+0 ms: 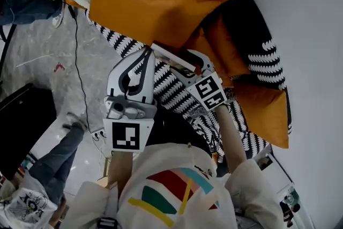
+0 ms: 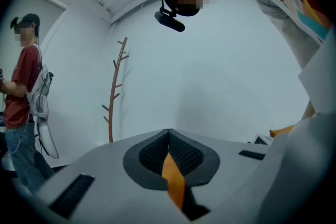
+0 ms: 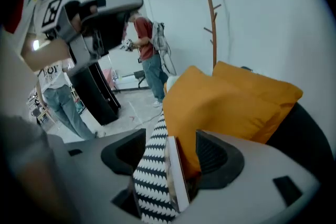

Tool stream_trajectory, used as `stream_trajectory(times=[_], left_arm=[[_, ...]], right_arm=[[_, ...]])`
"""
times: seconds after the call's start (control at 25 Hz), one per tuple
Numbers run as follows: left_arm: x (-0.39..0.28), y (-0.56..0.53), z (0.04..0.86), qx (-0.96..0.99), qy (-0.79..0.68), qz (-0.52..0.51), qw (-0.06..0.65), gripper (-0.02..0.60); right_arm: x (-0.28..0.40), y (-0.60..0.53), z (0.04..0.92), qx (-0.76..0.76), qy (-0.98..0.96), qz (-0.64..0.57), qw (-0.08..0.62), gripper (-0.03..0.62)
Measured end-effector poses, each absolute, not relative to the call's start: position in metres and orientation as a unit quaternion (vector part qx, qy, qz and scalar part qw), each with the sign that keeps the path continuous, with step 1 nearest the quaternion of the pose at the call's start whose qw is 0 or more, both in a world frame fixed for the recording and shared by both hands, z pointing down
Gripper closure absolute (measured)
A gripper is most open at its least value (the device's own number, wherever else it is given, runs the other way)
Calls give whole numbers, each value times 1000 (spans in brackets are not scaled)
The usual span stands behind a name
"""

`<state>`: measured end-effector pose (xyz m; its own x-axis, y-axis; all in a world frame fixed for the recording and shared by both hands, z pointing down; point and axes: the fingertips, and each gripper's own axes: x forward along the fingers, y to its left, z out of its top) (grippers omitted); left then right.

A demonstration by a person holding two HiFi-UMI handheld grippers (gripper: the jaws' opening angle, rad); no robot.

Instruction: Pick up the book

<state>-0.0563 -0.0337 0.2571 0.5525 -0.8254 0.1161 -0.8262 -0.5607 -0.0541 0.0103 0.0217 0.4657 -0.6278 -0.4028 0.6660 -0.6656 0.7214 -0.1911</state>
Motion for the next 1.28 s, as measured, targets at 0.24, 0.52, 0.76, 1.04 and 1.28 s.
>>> stream_trajectory(times=[0.24,0.52,0.76,1.04,1.28], left_arm=[[-64,-58,296,878,-473,70,24,575],[-71,-61,324,877,-471,84,41,575],[-75,-67,339,874,-473,95,48,575],[-83,-68,351,872,-475,102,61,575],[-80,-67,364,875,-468,104,70,575]], right_arm=[[7,22,574,235,-845,212,431,310],[1,41,646,170,-812,251,499,310],[1,55,690,116,-777,287,548,310],[-7,75,720,70,-739,300,599,310],[-1,72,729,78,-733,277,617,319]])
